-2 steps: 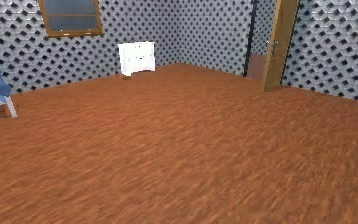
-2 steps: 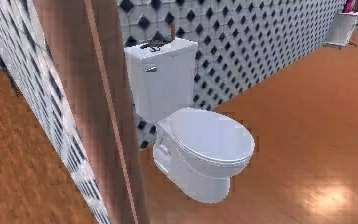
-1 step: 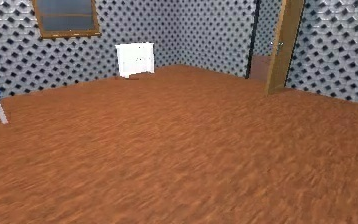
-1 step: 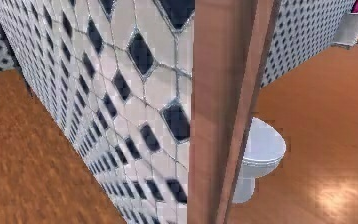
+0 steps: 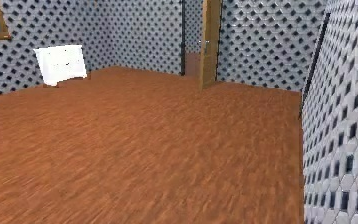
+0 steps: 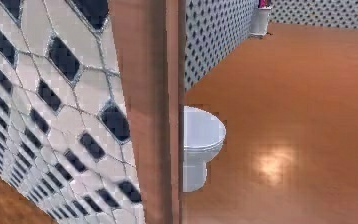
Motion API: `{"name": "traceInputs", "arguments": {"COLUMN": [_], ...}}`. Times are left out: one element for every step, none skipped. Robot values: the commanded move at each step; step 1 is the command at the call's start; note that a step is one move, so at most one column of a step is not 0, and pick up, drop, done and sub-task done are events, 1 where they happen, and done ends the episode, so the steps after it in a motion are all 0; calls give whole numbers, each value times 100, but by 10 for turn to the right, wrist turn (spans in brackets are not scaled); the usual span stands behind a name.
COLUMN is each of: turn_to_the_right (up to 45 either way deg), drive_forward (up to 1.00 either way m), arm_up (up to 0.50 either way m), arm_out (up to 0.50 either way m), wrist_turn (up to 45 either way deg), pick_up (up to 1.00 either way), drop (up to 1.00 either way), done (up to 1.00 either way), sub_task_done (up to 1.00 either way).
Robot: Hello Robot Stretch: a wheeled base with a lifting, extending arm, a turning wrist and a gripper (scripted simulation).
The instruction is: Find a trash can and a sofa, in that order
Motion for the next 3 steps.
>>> {"name": "traceInputs", "arguments": {"turn_to_the_right": [0,0,0], "drive_forward": [100,100,100], "arm_up": [0,0,0], "arm_out": [0,0,0], "wrist_turn": [0,0,0], "pick_up": [0,0,0], "drop": [0,0,0], "done": [0,0,0], "sub_task_done": [0,0,0]}}
